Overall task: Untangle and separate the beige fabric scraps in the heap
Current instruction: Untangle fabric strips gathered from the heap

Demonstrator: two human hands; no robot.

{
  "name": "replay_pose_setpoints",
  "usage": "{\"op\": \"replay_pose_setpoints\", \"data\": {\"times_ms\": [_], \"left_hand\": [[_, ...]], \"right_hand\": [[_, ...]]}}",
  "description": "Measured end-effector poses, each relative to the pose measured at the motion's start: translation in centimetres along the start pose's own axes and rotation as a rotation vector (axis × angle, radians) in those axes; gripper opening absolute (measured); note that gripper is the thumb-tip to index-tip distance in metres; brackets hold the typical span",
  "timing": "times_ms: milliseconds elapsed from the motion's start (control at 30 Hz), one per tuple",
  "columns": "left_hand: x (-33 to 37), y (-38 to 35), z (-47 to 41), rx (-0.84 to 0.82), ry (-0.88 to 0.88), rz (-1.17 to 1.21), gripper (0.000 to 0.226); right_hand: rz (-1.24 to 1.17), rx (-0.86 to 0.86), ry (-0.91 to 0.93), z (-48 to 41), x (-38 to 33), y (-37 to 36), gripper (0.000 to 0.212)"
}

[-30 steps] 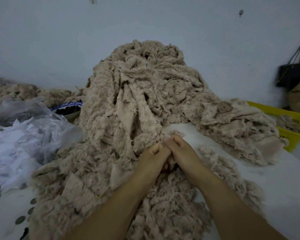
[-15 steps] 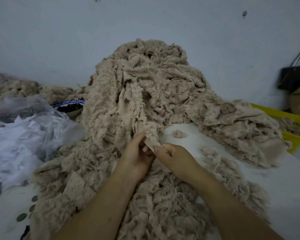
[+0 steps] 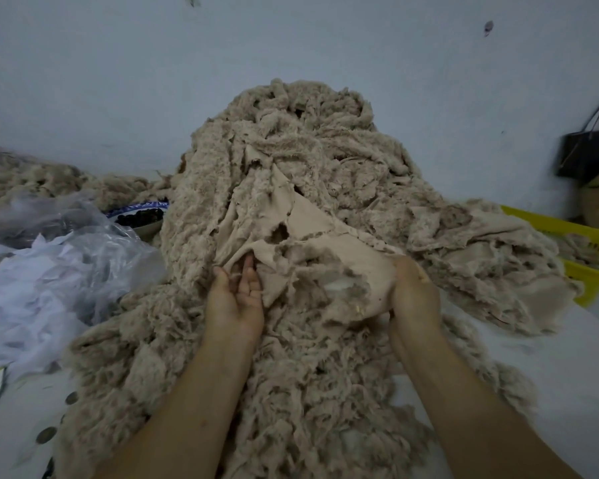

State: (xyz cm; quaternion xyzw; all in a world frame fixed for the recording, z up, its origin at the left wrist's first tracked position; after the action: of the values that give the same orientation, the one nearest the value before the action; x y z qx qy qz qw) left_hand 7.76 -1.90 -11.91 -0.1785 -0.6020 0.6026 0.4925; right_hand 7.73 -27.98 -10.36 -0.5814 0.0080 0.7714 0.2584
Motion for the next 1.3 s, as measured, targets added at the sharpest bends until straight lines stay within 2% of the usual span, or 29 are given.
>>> {"op": "replay_pose_setpoints", "data": {"times_ms": [100,233,333,433,500,567,667,733,867,1033,1100,1167,1300], "left_hand": [[0.4,0.3,-0.4,0.034,-0.030,0.013,0.033],[0.7,0.4,-0.5,0.028,-0.081,-0.042,0.047],[0.3,-0.8,0.3,-0.177,-0.119,-0.232,0.047],[-0.2,-1.5,1.8,-0.339,-0.239,-0.706,0.042],[-0.5,-2.1,2.9,-0.455,-0.320,-0.962,0.048],[-2.0,-2.6,4.4,-0.650,-0.258,-1.088,0.057],[-4.0,-2.9,6.3,-0.895,-0.170,-1.228,0.057],[-4.5,-2.7,6.5,-0.892,-0.068,-1.157,0.052],[-4.8,-2.2,6.0,-0.687,0.236,-0.707,0.042],[-3.5,-2.2,4.2,-0.438,0.306,-0.271,0.043],[-3.6,-2.5,4.3,-0.421,0.357,-0.192,0.042],[-3.8,-2.6,4.5,-0.408,0.393,-0.116,0.042],[-3.5,-2.8,4.0,-0.418,0.332,-0.112,0.040]], "right_hand": [[-0.063,0.110,-0.028,-0.1,-0.3,1.4,0.031],[-0.220,0.142,-0.063,-0.6,-0.1,2.5,0.025],[-0.147,0.065,-0.015,-0.4,-0.1,1.2,0.025],[-0.084,-0.087,-0.003,0.2,0.3,-0.7,0.039],[-0.057,-0.160,-0.002,0.4,0.4,-1.4,0.040],[-0.056,-0.248,-0.008,0.5,0.4,-2.2,0.038],[0.001,-0.392,-0.030,1.2,0.7,-3.6,0.035],[0.082,-0.485,-0.057,2.0,1.5,-4.6,0.033],[0.396,-0.639,-0.054,3.7,3.6,-6.1,0.033],[0.666,-0.702,0.010,5.0,4.0,-6.5,0.030],[0.731,-0.723,0.030,5.2,4.3,-6.6,0.035],[0.791,-0.737,0.035,5.2,4.7,-6.7,0.031],[0.796,-0.726,0.034,5.1,4.6,-6.8,0.036]]}}
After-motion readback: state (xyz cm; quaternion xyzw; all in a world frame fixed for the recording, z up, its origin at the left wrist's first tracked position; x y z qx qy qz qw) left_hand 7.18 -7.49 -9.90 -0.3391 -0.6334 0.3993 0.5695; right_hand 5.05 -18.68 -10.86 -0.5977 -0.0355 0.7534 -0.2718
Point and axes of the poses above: each hand's wrist, its own z-axis away from the middle knuckle, its own y-axis out of the back of the hand, x = y × z, the point moved 8 cm from there along -z, towards the middle knuckle, and after that the axes turned 13 degrees about -y, right-handed, at the moved point
